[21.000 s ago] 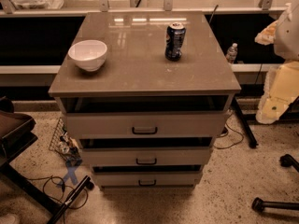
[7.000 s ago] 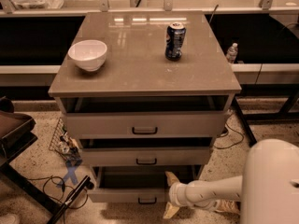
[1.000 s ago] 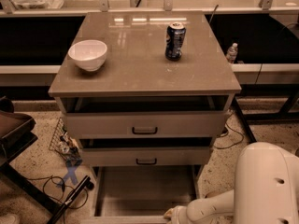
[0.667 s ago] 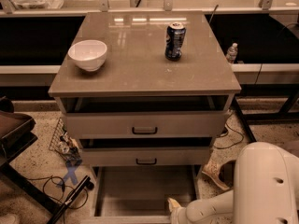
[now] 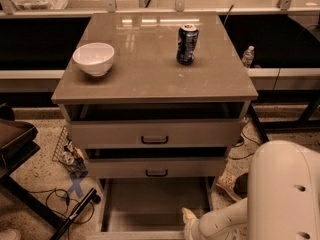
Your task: Open bottom drawer
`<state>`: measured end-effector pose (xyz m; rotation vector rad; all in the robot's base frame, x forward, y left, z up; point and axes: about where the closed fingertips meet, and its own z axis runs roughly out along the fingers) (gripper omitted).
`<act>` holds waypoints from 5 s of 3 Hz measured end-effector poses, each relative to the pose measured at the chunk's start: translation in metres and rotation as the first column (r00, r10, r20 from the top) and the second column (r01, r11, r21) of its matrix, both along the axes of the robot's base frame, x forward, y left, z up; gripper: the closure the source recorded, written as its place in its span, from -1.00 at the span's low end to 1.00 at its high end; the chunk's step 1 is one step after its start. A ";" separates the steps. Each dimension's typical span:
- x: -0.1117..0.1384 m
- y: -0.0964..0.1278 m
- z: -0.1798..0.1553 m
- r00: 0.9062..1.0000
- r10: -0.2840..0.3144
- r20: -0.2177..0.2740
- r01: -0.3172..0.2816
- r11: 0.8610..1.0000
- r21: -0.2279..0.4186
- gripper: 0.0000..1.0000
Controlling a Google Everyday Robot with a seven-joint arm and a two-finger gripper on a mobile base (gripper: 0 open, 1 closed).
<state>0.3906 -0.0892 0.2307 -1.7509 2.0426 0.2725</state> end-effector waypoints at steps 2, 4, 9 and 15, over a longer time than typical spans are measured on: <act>0.005 -0.010 0.085 0.997 -0.013 0.081 0.023 0.992 -0.126 -0.05; 0.025 -0.016 0.086 0.973 0.018 0.229 -0.011 0.999 -0.032 0.99; 0.076 0.029 -0.011 0.977 0.129 0.168 -0.108 0.986 -0.127 1.00; -0.021 -0.012 -0.074 0.987 0.149 -0.066 -0.161 0.962 -0.223 0.51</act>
Offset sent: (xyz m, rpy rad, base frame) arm 0.0104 -0.0130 0.1362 -0.1946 -0.1340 -0.0079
